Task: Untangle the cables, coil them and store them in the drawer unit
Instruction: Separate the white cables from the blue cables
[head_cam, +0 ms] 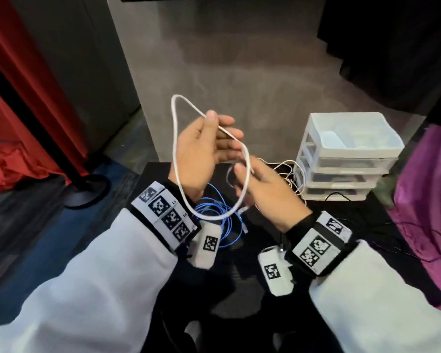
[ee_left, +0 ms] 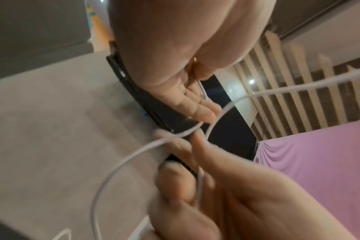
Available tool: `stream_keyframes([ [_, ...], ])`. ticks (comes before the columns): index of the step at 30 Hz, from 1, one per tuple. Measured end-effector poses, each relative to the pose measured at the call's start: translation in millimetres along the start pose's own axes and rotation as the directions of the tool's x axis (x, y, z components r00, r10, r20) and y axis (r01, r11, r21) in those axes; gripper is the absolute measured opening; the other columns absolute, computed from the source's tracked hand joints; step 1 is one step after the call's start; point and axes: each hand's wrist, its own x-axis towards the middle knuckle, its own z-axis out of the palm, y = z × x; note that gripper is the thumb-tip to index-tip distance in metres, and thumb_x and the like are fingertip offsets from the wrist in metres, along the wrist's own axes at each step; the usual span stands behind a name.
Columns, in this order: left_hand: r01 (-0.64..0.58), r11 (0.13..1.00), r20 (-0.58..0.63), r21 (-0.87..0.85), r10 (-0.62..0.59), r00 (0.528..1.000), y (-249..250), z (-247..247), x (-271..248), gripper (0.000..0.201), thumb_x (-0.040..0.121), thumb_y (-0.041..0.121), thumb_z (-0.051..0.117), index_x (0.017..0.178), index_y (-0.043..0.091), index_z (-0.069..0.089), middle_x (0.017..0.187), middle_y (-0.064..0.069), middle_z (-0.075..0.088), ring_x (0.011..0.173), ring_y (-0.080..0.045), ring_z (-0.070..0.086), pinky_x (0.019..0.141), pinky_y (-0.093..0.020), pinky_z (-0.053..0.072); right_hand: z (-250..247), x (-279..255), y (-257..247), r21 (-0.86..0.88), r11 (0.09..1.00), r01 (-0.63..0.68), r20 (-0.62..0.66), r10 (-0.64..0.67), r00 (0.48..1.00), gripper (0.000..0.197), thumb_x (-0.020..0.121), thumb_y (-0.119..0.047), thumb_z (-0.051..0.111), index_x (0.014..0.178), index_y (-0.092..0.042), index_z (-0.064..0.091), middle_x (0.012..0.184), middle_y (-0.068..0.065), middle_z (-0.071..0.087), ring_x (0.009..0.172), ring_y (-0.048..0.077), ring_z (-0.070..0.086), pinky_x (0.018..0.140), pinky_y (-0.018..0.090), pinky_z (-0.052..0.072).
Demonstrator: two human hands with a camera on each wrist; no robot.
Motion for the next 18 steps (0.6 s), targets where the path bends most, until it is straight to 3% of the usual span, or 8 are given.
stream_keyframes([
  [3,0.124,0.992,0.053,0.004,-0.124,0.991,-19,-1,-7,0.037,0.112,0.029,0.037,0.103,0.007,0.065,0.086,-0.011,0.074,0.068,-0.017,0.068,0.061,-0.029,0.059,2,2,8,0.054,0.996,-0.077,0.029,0.075,0.997,0.039,0.109,-0.023,0.051,0.077,-0.035,0.069,0.066,-0.007,0.059,0.062,0.022,0.047,0.06,0.032,0.034],
  [5,0.161,0.987,0.038,-0.009,-0.161,0.986,-33,-9,-9,0.03,0.111,0.028,0.041,0.108,0.01,0.065,0.101,-0.015,0.075,0.08,-0.021,0.073,0.07,-0.034,0.063,-8,6,14,0.083,0.989,-0.124,-0.011,0.125,0.992,0.038,0.109,-0.023,0.05,0.076,-0.032,0.067,0.062,-0.005,0.054,0.055,0.022,0.039,0.053,0.032,0.03],
  [7,0.12,0.984,0.02,0.133,-0.123,0.992,-54,-22,-9,0.019,0.109,0.023,0.047,0.116,0.017,0.065,0.115,-0.013,0.072,0.087,-0.02,0.074,0.079,-0.036,0.063,-23,17,18,0.045,0.987,-0.156,-0.073,0.159,0.985,0.036,0.109,-0.023,0.05,0.075,-0.025,0.062,0.061,-0.003,0.054,0.048,0.015,0.04,0.049,0.03,0.029],
  [9,0.063,0.93,0.029,0.362,-0.078,0.997,-82,-42,-11,0.018,0.105,0.018,0.056,0.12,0.019,0.064,0.107,-0.005,0.07,0.083,-0.016,0.071,0.079,-0.034,0.059,-41,33,11,-0.003,0.986,-0.17,-0.156,0.167,0.974,0.032,0.109,-0.022,0.049,0.08,-0.022,0.061,0.063,-0.001,0.056,0.045,0.011,0.043,0.049,0.027,0.032],
  [11,0.04,0.758,0.089,0.651,-0.129,0.988,-112,-68,-17,0.02,0.101,0.019,0.063,0.12,0.02,0.067,0.105,-0.001,0.069,0.084,-0.011,0.068,0.086,-0.033,0.054,-60,52,-3,-0.026,0.99,-0.142,-0.247,0.131,0.96,0.026,0.108,-0.018,0.049,0.086,-0.018,0.062,0.067,0.0,0.058,0.047,0.008,0.047,0.049,0.024,0.037],
  [14,-0.033,0.375,0.17,0.926,-0.338,0.926,-151,-105,-33,0.036,0.096,0.035,0.067,0.128,0.02,0.066,0.13,-0.004,0.061,0.119,-0.019,0.062,0.11,-0.034,0.044,-85,86,-27,-0.042,0.999,-0.033,-0.381,0.014,0.925,0.021,0.104,-0.013,0.05,0.087,-0.019,0.061,0.069,0.0,0.061,0.049,0.008,0.052,0.048,0.025,0.044],
  [16,-0.012,0.265,0.136,0.964,-0.451,0.882,-166,-121,-47,0.046,0.095,0.043,0.065,0.136,0.022,0.061,0.143,-0.005,0.051,0.132,-0.022,0.054,0.116,-0.031,0.038,-99,108,-25,-0.157,0.988,0.013,-0.442,-0.082,0.893,0.02,0.1,-0.016,0.05,0.083,-0.022,0.058,0.07,0.003,0.063,0.052,0.013,0.055,0.052,0.031,0.048],
  [18,-0.008,0.213,0.122,0.977,-0.527,0.841,-175,-131,-59,0.052,0.096,0.049,0.062,0.143,0.026,0.056,0.154,-0.006,0.041,0.141,-0.023,0.046,0.119,-0.03,0.033,-108,122,-6,-0.38,0.924,-0.044,-0.451,-0.144,0.881,0.017,0.097,-0.027,0.049,0.081,-0.021,0.054,0.074,0.006,0.066,0.064,0.024,0.061,0.063,0.042,0.054],
])
